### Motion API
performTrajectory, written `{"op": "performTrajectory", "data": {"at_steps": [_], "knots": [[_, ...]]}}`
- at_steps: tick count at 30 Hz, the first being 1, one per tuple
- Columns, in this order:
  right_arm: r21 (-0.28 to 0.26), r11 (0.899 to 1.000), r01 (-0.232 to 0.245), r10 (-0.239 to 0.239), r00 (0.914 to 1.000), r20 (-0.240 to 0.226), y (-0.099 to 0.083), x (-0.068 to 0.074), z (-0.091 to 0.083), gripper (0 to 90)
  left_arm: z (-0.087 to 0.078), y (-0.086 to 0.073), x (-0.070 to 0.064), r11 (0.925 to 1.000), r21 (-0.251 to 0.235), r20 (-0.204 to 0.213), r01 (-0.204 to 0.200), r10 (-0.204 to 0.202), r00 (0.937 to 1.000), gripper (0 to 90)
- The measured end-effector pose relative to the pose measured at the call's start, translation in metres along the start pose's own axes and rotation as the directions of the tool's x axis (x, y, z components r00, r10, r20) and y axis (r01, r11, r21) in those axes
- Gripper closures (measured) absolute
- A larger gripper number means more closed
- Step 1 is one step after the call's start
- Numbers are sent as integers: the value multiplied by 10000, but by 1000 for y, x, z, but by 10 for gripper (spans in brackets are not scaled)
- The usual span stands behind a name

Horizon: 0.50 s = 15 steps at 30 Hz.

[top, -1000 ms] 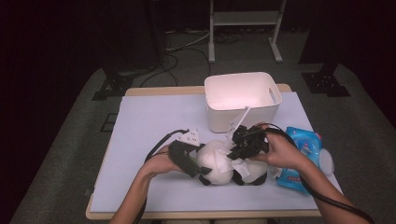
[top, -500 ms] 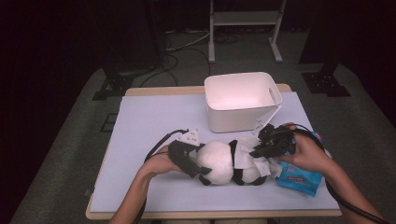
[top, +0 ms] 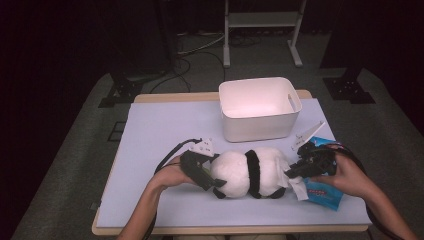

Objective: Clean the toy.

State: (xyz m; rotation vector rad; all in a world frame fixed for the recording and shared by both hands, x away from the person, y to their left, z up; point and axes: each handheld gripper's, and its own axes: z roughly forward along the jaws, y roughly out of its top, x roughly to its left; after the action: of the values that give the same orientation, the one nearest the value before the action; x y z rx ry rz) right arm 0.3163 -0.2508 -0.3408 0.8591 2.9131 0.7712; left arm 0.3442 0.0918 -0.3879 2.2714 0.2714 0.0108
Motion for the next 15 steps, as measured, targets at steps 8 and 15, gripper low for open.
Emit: {"op": "performTrajectory", "data": {"at_steps": [8,15], "knots": [[137,9996,240,-243,9994,239,10,2,-5,807,0,1,0,10000,37,-30,8,-8,10000,67],[346,9977,585,-596,9977,325,35,5,-7,809,0,2,-2,10000,1,-42,26,-26,10000,71]]}}
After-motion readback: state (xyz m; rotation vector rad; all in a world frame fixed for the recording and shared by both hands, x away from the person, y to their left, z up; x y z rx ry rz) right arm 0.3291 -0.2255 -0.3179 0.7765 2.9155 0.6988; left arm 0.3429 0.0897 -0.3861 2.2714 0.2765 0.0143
